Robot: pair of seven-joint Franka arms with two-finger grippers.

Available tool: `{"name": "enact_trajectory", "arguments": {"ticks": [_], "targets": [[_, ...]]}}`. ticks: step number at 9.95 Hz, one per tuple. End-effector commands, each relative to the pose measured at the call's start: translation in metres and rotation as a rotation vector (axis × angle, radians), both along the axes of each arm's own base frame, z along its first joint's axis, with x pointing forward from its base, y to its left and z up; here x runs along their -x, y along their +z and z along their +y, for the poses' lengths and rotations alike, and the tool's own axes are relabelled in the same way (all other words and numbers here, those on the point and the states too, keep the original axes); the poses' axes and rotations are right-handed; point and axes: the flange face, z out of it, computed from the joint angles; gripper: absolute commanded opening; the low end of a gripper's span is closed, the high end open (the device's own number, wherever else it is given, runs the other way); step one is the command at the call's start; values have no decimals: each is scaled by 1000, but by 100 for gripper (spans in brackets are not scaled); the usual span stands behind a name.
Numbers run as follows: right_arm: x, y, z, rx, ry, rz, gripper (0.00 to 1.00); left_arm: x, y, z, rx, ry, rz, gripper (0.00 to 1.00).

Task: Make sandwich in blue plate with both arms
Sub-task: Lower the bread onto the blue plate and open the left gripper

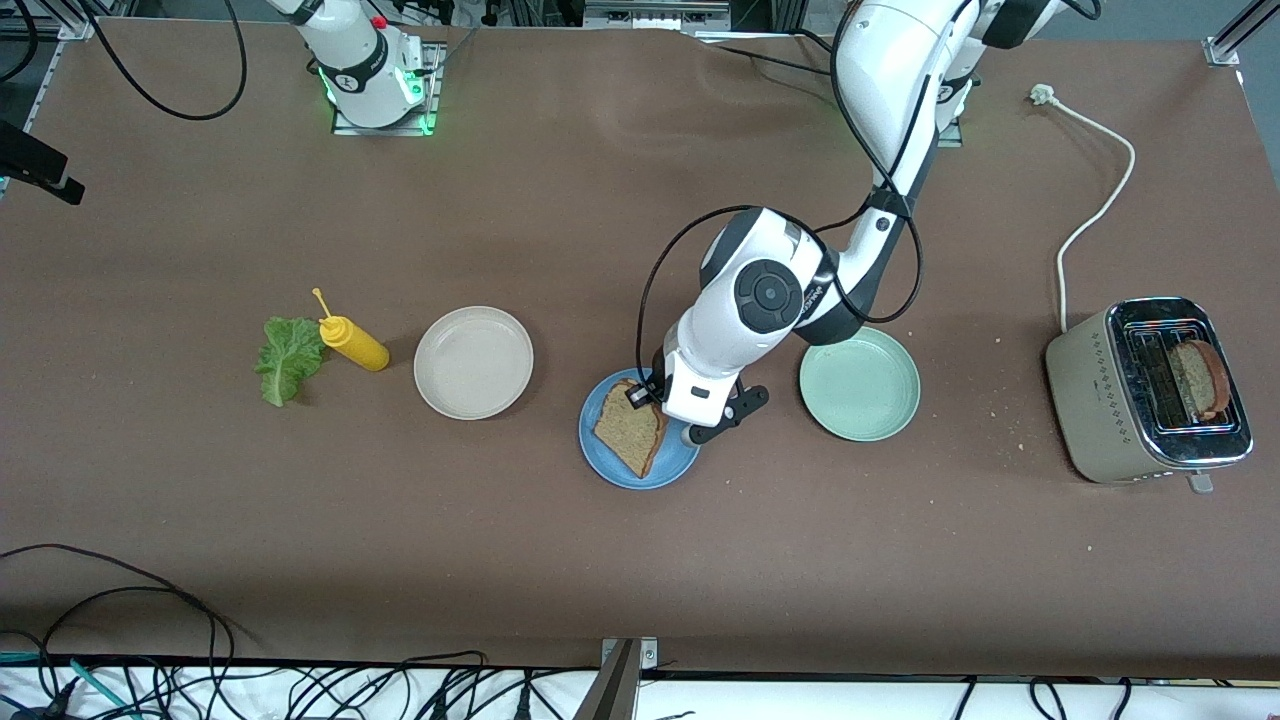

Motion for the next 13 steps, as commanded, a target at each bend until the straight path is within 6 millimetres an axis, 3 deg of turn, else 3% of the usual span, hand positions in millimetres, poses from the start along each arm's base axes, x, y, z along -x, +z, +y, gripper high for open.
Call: {"name": "enact_trajectory", "arguments": {"ticks": [1, 4, 10, 13], "targets": [[-2, 6, -1, -3, 6, -26, 100, -2, -9, -3, 10, 14, 7, 0], [-5, 3, 0, -5, 6, -22, 100, -3, -14, 0, -1, 4, 8, 0], [-2, 4, 2, -5, 9, -16, 100, 5, -56, 13, -56, 7, 84, 0], [-5, 2, 4, -4, 12, -19, 100, 9, -63, 16, -71, 2, 113, 1]]}}
